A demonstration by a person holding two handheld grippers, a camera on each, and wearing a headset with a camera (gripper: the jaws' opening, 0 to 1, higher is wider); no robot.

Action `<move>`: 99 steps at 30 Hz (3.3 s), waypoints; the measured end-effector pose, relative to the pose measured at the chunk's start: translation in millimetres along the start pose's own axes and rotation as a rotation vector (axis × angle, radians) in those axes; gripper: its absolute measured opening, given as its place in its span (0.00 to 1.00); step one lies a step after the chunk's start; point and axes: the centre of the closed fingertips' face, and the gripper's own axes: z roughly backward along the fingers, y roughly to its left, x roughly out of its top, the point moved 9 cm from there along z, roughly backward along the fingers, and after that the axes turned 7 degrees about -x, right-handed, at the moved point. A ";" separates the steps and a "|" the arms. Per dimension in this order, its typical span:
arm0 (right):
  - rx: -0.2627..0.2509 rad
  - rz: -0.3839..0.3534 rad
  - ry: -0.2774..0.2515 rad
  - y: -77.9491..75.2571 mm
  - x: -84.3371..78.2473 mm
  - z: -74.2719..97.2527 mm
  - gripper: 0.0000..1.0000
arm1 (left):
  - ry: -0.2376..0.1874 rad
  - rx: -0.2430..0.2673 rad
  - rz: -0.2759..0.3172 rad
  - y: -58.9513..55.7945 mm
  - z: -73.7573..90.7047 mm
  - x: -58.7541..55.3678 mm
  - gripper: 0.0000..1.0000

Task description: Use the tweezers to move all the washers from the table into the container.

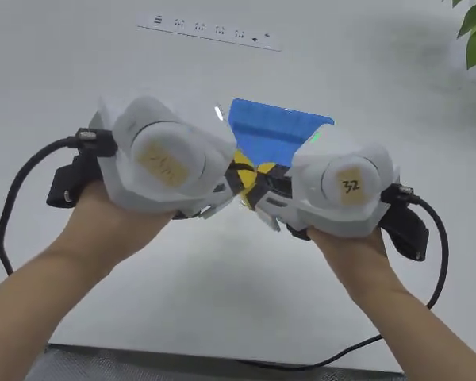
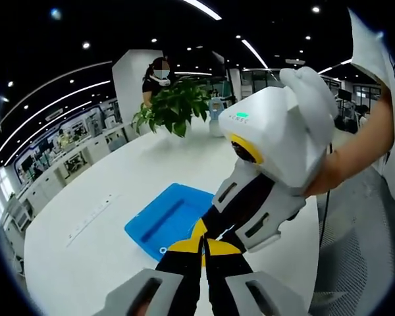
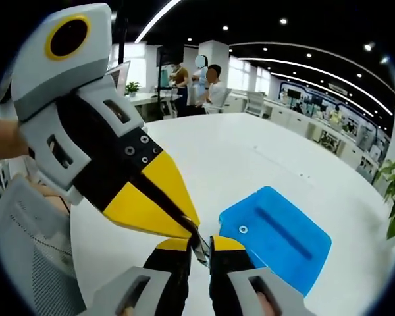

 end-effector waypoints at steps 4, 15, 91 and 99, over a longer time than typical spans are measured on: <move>0.004 -0.007 0.010 -1.4 -3.6 -1.5 0.08 | -0.001 -0.005 0.004 -0.8 -2.8 -2.8 0.00; 0.011 -0.019 0.026 -1.7 -6.7 -7.6 0.08 | 0.019 -0.010 0.004 2.2 -7.6 -6.7 0.00; -0.098 0.110 0.035 -60.0 34.3 -21.4 0.03 | 0.035 0.043 -0.127 51.8 -30.0 43.6 0.00; -0.070 0.128 0.092 -64.5 22.0 -41.2 0.03 | 0.079 0.031 -0.115 59.1 -46.4 29.4 0.00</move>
